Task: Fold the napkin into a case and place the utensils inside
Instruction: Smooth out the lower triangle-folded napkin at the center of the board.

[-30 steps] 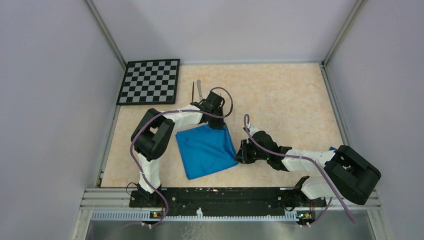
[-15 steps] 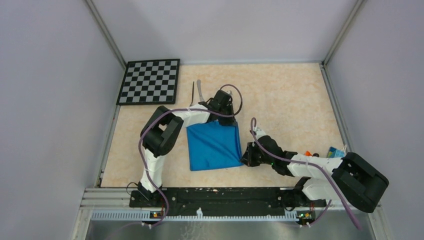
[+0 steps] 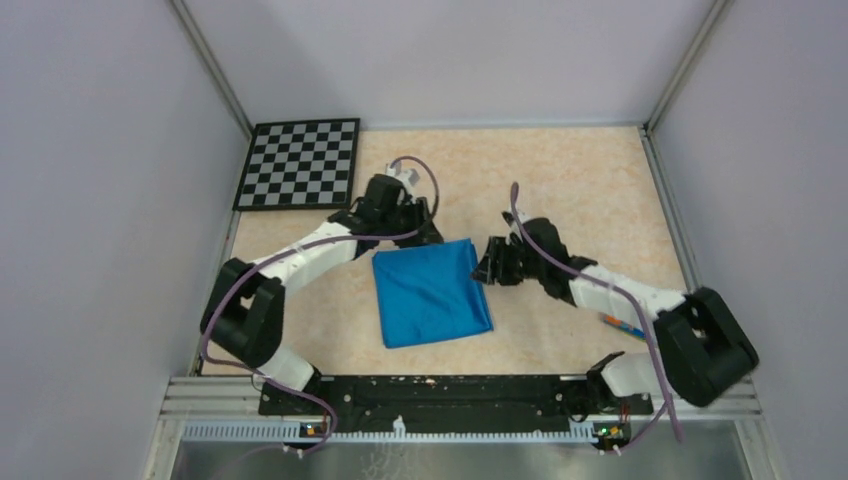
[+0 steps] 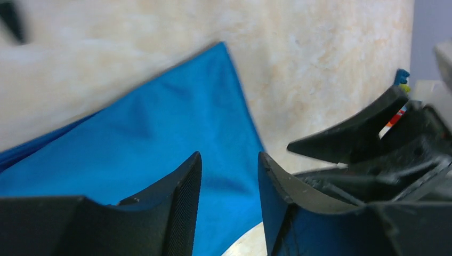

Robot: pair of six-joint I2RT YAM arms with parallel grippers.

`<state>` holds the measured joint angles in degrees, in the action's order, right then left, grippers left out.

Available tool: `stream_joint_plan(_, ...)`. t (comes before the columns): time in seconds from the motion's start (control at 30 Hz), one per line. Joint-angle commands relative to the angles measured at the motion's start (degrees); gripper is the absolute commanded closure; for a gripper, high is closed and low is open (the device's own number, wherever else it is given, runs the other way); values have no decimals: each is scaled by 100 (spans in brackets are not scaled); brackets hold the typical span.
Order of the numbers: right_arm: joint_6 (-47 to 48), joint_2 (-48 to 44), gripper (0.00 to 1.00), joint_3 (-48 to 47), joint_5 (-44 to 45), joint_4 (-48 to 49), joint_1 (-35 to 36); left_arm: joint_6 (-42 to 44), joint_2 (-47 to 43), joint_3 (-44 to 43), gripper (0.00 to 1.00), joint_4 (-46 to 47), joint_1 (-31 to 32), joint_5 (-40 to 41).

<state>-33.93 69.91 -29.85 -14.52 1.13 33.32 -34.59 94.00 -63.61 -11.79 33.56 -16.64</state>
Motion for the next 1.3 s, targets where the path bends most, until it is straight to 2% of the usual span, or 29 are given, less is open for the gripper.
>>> stream_joint_plan(0.0, 56, 1336, 60, -1129, -1489, 854, -274, 52, -775, 987, 56, 89, -889, -486)
stream_joint_plan(0.1, -240, 2234, 80, -1750, -1988, 1254, -347, 159, -771, 1264, 66, 236, -1335, -726)
stream_joint_plan(0.17, -413, 2782, 85, -2072, -2222, 1488, -422, 276, -662, 1224, 70, 136, -1474, -710)
stream_joint_plan(0.37, -512, 3677, 88, -1941, -2588, 2189, -1053, 372, -382, 1354, 74, 266, -1790, -375)
stream_joint_plan(0.53, -342, 4355, 89, -1915, -2862, 2222, -1359, 331, 129, 1476, 76, 467, -1897, -219)
stream_joint_plan(0.73, 486, 3622, 85, -2276, -2051, 728, -1366, 616, 245, 1268, 76, 319, -1897, -339)
stream_joint_plan(0.9, 730, 2710, 73, -2425, -2071, 75, -971, 587, -355, 1271, 64, 215, -1897, -718)
stream_joint_plan(0.97, 560, 2551, 71, -2267, -2359, 132, -791, 516, -457, 1306, 62, 231, -1897, -829)
stream_joint_plan(1.1, -113, 2288, 71, -1195, -2911, 1176, -662, 453, -363, 1429, 63, 274, -1921, -668)
stream_joint_plan(1.27, -50, 2008, 73, -170, -2824, 1341, -626, 460, 27, 1633, 64, 467, -1949, -373)
